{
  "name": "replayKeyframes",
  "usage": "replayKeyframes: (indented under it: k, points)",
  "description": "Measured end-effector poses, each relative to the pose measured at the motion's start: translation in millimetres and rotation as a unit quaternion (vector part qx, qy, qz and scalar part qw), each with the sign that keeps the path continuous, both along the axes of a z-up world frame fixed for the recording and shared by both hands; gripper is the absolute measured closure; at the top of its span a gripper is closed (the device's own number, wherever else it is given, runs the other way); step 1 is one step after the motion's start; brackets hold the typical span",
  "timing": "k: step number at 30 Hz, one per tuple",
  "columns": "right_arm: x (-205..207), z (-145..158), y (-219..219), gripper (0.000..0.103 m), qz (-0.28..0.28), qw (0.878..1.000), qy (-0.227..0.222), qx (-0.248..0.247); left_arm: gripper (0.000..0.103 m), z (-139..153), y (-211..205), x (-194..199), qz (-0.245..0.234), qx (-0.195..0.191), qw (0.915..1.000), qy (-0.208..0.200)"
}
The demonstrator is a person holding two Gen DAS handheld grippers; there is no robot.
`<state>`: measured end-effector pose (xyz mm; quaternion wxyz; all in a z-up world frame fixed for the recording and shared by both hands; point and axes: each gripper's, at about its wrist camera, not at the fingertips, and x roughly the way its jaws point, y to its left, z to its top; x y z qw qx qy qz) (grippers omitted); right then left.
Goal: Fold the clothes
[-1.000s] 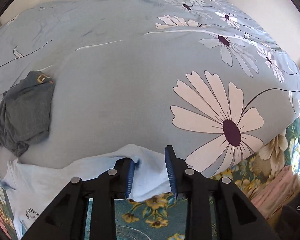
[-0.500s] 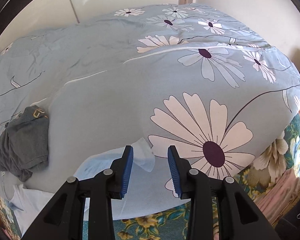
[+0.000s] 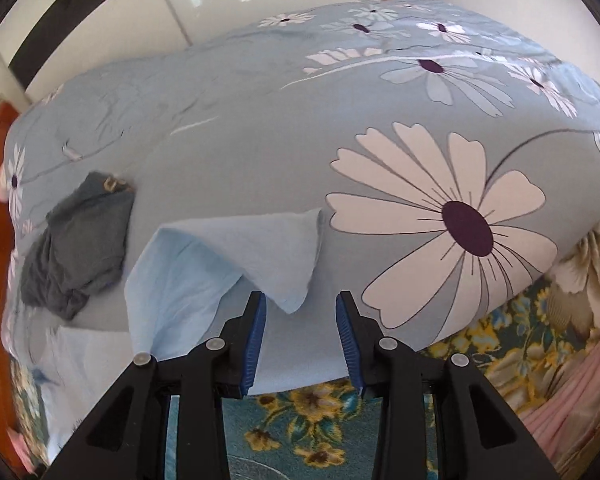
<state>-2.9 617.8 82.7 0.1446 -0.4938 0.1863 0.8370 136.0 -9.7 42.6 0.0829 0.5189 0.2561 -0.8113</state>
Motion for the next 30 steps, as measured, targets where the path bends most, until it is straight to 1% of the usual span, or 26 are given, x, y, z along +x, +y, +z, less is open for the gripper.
replayKeyframes:
  k: [2,3,4,6,7,8,9,11,13,14,17,19,22,23,25,26,28,29,30]
  points:
    - [-11,-7,-12,0.065,0.025,0.998,-0.022,0.045,0.025,-8,2,-1,-0.005,-0.002,1.0,0.0]
    - [-15,-9,-15,0.065,0.025,0.998,-0.024,0.059,0.025,-12,4,-1,-0.007,-0.002,1.0,0.0]
    - [-18,-10,-15,0.065,0.023,0.997,-0.023,0.067,0.025,-16,5,-1,-0.009,-0.003,1.0,0.0]
    - [-22,-13,-12,0.065,0.016,0.997,-0.026,0.065,0.025,-23,7,-2,-0.014,-0.005,0.9999,0.0]
    - [-24,-16,-12,0.072,0.018,0.998,-0.029,0.06,0.025,-27,9,-2,-0.016,-0.005,0.9999,0.0]
    - [-27,-16,-13,0.082,0.027,0.997,-0.032,0.058,0.025,-31,10,-2,-0.018,-0.006,0.9998,0.0]
    - [-29,-15,-15,0.102,0.036,0.996,-0.04,0.065,0.025,-35,11,-3,-0.02,-0.007,0.9998,0.0]
    - [-29,-4,-20,0.102,0.058,0.994,-0.045,0.076,0.025,-43,13,-3,-0.025,-0.008,0.9997,0.0]
    - [-26,12,-23,0.102,0.075,0.992,-0.05,0.085,0.025,-48,15,-4,-0.029,-0.009,0.9995,0.003]
    - [-24,23,-24,0.102,0.082,0.991,-0.053,0.089,0.025,-45,13,-6,-0.03,-0.008,0.9995,0.01]
    - [-11,67,-25,0.102,0.116,0.987,-0.079,0.083,0.025,-37,9,-10,-0.033,-0.006,0.9991,0.028]
    - [-8,100,-28,0.102,0.148,0.978,-0.101,0.109,0.025,-35,9,-13,-0.036,-0.008,0.9988,0.032]
    - [-26,122,-25,0.102,0.179,0.965,-0.152,0.113,0.025,-39,10,-18,-0.04,0.005,0.9989,0.026]
    - [-37,115,-25,0.102,0.177,0.961,-0.173,0.122,0.025,-41,11,-20,-0.04,0.011,0.9989,0.024]
    - [-57,86,-21,0.102,0.164,0.952,-0.216,0.144,0.025,-44,13,-22,-0.043,0.018,0.9987,0.02]
    - [-65,69,-18,0.102,0.15,0.95,-0.23,0.145,0.025,-44,14,-21,-0.045,0.018,0.9986,0.019]
    - [-85,34,-15,0.102,0.113,0.951,-0.243,0.156,0.025,-42,14,-19,-0.048,0.01,0.9986,0.018]
    - [-94,17,-13,0.102,0.094,0.951,-0.248,0.16,0.025,-41,12,-17,-0.046,0.004,0.9988,0.017]
    - [-98,8,-12,0.102,0.075,0.954,-0.242,0.159,0.025,-41,8,-15,-0.04,0.003,0.999,0.017]
